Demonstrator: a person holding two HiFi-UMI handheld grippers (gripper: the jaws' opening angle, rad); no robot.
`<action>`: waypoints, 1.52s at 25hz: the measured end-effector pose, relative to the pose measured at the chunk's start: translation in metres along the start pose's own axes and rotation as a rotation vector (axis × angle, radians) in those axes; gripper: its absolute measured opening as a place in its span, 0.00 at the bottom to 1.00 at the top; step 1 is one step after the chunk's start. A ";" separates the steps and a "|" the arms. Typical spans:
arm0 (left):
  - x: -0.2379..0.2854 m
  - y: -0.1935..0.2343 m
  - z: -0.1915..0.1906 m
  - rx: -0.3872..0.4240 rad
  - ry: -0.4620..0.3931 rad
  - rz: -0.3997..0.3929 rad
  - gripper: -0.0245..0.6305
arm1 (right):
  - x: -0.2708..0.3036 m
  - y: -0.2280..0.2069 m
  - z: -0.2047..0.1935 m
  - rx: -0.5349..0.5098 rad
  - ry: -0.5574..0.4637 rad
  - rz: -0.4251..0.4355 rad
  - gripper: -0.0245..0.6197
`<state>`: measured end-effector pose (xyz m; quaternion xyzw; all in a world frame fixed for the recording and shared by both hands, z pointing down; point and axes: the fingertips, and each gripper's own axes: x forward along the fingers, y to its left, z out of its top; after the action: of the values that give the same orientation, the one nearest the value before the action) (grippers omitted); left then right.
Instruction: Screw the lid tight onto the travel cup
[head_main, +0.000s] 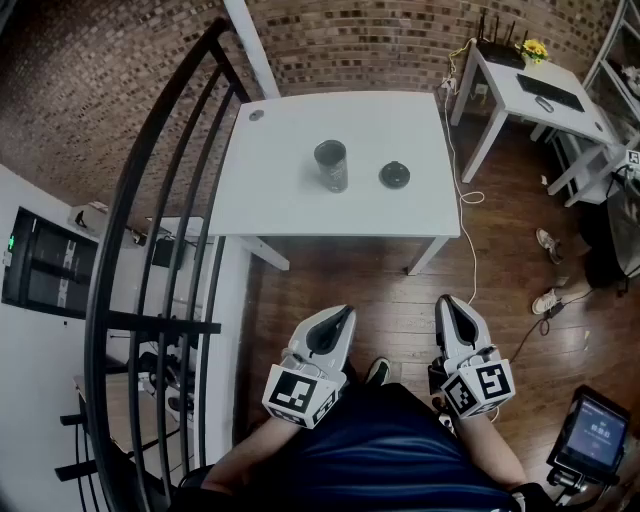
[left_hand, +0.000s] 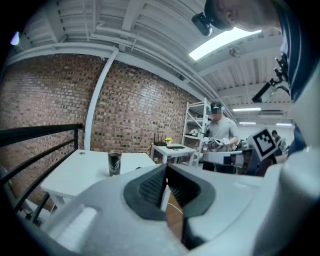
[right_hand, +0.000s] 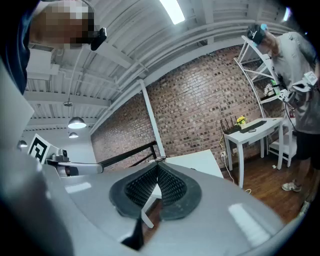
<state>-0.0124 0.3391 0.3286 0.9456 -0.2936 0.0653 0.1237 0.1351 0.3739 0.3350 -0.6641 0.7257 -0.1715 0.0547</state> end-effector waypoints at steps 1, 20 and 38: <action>0.004 0.005 0.001 0.010 0.003 0.004 0.05 | 0.007 -0.001 0.000 -0.001 0.001 -0.002 0.05; 0.157 0.201 0.050 -0.014 -0.015 -0.116 0.05 | 0.219 -0.036 0.046 -0.107 0.053 -0.171 0.05; 0.214 0.263 0.076 0.028 -0.023 0.107 0.08 | 0.304 -0.114 0.036 -0.153 0.168 -0.072 0.05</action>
<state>0.0167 -0.0063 0.3485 0.9310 -0.3441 0.0648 0.1034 0.2202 0.0623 0.3835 -0.6753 0.7143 -0.1725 -0.0631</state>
